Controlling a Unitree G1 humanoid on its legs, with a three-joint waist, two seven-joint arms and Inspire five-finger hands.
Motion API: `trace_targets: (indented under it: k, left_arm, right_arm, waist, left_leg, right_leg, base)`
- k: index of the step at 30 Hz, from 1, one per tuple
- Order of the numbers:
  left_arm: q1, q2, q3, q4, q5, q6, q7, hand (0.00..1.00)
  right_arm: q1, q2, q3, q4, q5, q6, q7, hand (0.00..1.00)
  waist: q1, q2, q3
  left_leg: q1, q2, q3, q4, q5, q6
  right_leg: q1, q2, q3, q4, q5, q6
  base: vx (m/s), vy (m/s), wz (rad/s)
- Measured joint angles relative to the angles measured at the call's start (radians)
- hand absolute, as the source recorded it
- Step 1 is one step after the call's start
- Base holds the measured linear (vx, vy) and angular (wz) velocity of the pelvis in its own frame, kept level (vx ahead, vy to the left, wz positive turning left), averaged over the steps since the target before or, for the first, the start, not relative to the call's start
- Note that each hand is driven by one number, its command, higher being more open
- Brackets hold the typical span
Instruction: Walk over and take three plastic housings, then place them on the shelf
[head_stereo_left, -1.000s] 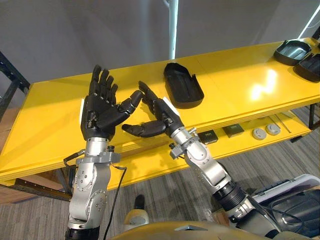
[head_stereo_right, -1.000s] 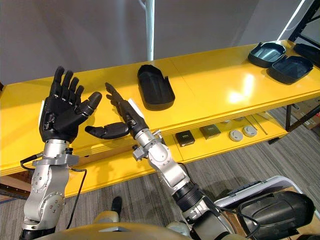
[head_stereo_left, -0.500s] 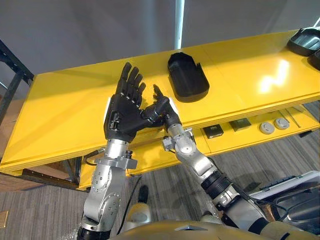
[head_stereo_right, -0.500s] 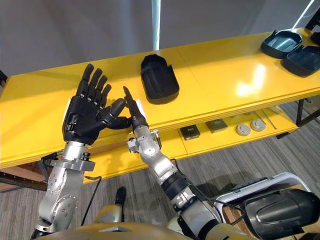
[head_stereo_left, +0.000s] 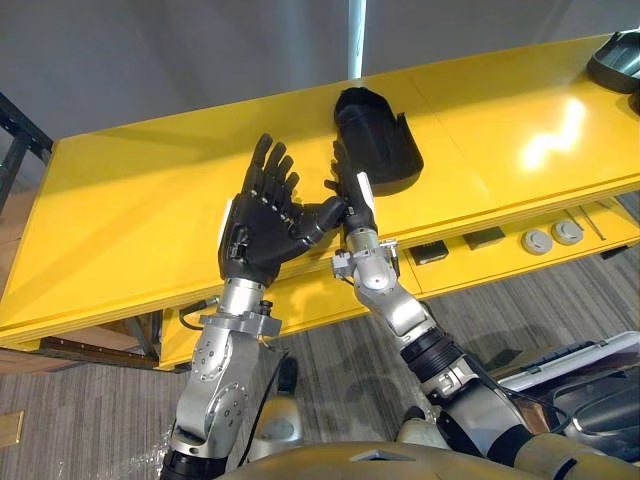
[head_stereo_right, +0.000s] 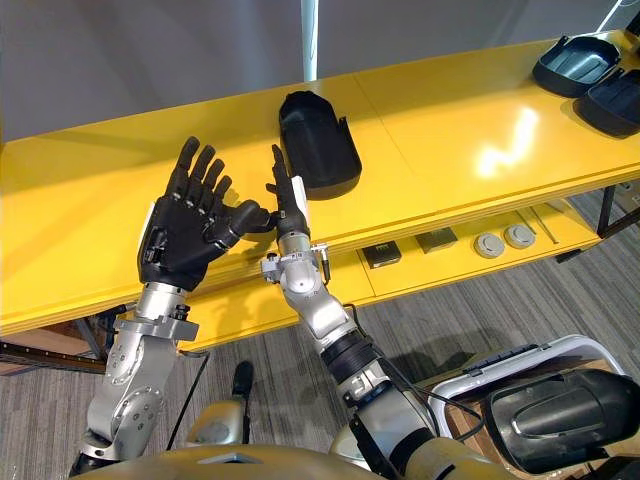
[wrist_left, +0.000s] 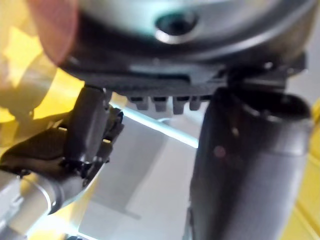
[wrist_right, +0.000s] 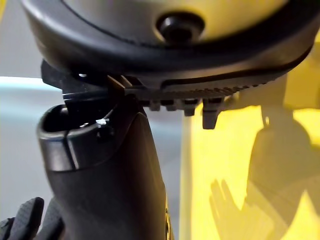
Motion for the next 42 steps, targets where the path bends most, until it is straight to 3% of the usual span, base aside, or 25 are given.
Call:
trace_targets:
  k: [42]
  left_arm:
    - [0.0, 0.0, -0.046, 0.033, 0.0, 0.0, 0.023, 1.0]
  right_arm:
    - [0.035, 0.007, -0.035, 0.0, -0.036, -0.004, -0.012, 1.0]
  waist:
    - [-0.003, -0.002, 0.006]
  left_leg:
    - [0.011, -0.001, 0.02, 0.0, -0.002, 0.003]
  right_leg:
    - [-0.002, -0.004, 0.017, -0.002, -0.001, -0.002]
  base:
    - [-0.01, -0.001, -0.01]
